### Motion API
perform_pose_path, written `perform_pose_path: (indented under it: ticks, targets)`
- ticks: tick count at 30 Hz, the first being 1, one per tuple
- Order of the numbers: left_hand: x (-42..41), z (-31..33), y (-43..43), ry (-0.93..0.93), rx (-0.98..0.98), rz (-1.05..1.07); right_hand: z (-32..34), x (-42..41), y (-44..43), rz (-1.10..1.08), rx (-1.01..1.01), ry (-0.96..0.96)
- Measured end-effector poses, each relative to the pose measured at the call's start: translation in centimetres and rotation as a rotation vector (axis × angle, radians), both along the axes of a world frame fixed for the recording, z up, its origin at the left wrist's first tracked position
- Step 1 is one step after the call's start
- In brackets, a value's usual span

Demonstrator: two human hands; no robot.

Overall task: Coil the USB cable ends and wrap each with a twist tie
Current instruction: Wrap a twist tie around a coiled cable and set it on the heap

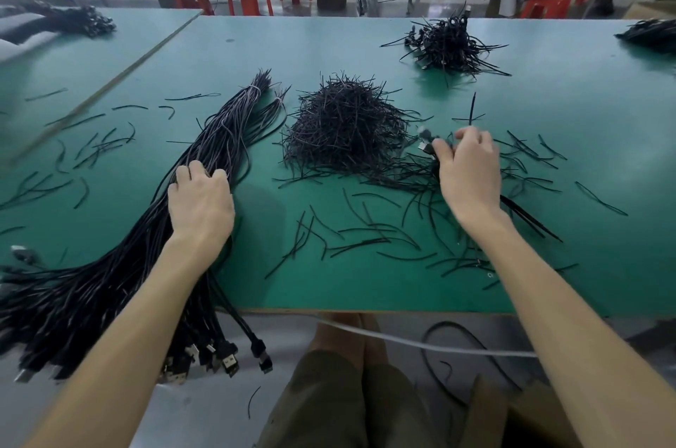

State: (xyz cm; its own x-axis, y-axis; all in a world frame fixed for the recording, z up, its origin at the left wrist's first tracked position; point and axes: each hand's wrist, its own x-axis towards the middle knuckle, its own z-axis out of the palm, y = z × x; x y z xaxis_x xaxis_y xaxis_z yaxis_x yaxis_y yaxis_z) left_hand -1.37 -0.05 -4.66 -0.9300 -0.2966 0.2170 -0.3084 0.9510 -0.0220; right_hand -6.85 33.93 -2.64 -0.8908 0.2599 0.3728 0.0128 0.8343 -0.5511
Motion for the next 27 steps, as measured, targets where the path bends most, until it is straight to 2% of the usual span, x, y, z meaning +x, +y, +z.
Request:
perform_pose_path:
  ticks: [2,5,10,13,19,23,27]
  targets:
    - [-0.1,0.0,-0.1,0.013,0.000,-0.007,-1.2,0.6,0.5,-0.037,0.205,-0.042]
    - [-0.3,0.6,0.4,0.008,0.014,-0.017,-2.6,1.8,-0.1,-0.023,0.308,-0.017]
    - [-0.2,1.1,0.8,0.039,0.007,-0.001,-3.4,3.8,-2.0,0.081,0.376,0.081]
    - [-0.1,0.7,1.2,0.064,0.000,0.016,-3.8,4.8,-3.4,0.202,0.391,0.064]
    - [0.3,0.8,2.2,0.072,0.106,0.004,-4.7,6.0,-5.9,0.373,0.345,0.016]
    - [0.8,1.1,3.7,0.081,0.174,-0.081,-5.0,5.9,-6.5,0.361,0.378,0.014]
    - [1.6,0.9,4.6,0.112,0.316,-0.156,-3.8,3.7,-5.2,0.226,0.374,0.054]
